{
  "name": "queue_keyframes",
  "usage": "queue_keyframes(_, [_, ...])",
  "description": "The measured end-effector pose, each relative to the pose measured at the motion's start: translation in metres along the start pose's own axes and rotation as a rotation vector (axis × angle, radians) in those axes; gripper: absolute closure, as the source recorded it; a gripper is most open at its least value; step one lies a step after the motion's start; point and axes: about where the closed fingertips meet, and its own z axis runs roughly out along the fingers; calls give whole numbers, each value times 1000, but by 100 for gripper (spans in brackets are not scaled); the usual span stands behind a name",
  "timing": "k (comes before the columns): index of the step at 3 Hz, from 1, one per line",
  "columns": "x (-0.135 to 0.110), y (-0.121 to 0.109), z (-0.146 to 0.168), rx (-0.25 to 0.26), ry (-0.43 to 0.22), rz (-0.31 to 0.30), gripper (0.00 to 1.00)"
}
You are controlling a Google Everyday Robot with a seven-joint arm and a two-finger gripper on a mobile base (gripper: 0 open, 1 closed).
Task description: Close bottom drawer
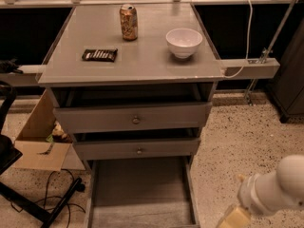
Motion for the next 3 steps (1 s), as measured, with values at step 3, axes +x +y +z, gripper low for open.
queue_keyframes(3, [63, -5, 224, -48, -134, 80, 16])
